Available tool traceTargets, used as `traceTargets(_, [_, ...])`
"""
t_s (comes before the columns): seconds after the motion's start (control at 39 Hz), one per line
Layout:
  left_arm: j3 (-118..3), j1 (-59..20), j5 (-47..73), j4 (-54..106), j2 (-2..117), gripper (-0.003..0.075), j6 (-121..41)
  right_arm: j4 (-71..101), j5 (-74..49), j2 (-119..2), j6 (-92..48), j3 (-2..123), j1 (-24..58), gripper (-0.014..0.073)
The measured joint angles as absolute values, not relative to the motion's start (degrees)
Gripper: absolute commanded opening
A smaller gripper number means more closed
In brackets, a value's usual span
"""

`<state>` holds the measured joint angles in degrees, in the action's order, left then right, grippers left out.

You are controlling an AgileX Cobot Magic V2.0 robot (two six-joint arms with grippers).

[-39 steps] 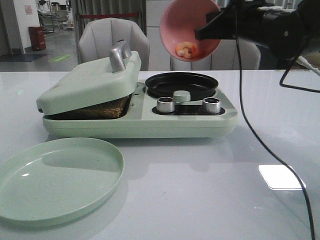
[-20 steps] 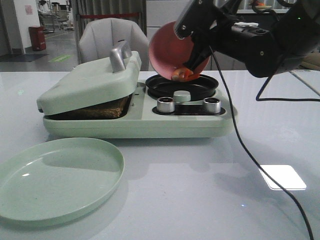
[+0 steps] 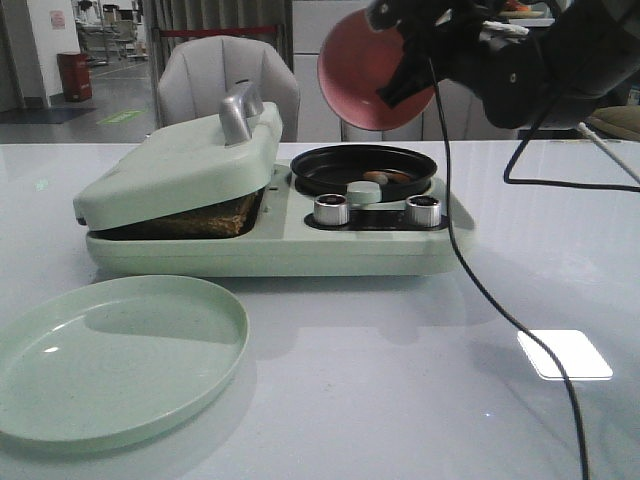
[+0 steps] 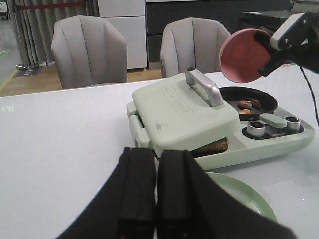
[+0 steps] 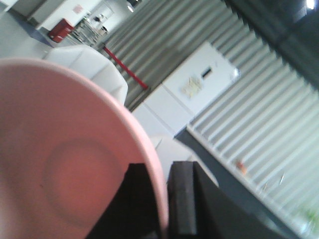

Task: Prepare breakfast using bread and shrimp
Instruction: 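Tilt the pink bowl over the black pan with the right gripper, then carry the empty pink bowl back and lower it onto the table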

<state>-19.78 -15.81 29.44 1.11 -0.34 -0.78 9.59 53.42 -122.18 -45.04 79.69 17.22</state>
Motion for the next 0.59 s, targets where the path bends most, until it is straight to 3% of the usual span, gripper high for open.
traceTargets(0.28, [-19.78, -15.81, 29.44, 1.11, -0.34, 0.0114, -0.78, 34.66, 29.63, -114.78, -32.28, 80.41, 16.59, 0.0151])
traceTargets(0.59, [-19.78, -15.81, 29.44, 1.11, -0.34, 0.0114, -0.78, 36.87, -6.28, -101.40, -31.48, 80.41, 12.34, 0.0151])
